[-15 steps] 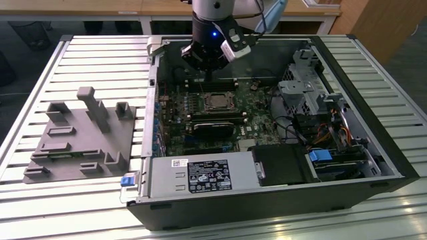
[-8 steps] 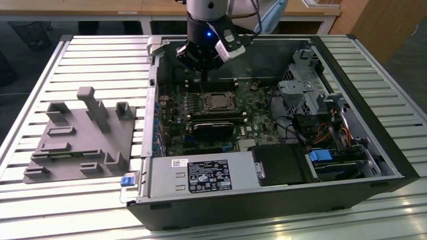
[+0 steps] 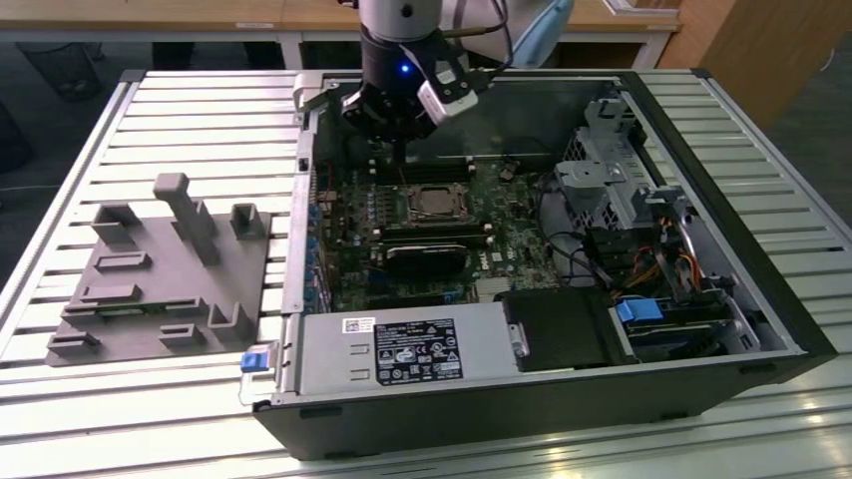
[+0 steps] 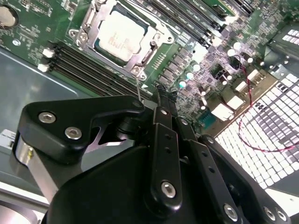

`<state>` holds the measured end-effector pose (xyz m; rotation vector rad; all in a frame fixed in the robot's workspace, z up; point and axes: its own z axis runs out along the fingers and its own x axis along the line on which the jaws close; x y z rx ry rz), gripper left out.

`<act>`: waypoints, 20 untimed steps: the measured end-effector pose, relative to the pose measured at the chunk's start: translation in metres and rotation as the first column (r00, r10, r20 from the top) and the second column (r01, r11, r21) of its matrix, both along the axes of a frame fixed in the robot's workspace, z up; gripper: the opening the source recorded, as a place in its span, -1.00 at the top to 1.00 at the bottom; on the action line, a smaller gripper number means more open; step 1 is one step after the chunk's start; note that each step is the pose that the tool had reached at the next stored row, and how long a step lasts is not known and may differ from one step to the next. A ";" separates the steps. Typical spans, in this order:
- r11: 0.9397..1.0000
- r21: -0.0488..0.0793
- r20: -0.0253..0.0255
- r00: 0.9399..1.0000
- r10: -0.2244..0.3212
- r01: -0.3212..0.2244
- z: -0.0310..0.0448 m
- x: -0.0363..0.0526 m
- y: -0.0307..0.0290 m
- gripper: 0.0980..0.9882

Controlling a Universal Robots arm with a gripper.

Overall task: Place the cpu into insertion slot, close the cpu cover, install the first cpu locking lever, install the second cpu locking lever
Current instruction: 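Install the first cpu locking lever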

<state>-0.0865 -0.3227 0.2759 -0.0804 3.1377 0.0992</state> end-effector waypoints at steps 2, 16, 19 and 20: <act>1.000 0.000 0.001 1.000 0.001 -0.001 -0.0001 -0.0038 0.0000 0.98; 1.000 0.000 0.006 1.000 0.005 -0.005 -0.0004 -0.0272 0.0000 0.98; 1.000 0.000 0.008 1.000 0.006 -0.006 -0.0005 -0.0332 0.0000 0.98; 1.000 0.000 0.008 1.000 0.006 -0.006 -0.0005 -0.0360 0.0000 0.98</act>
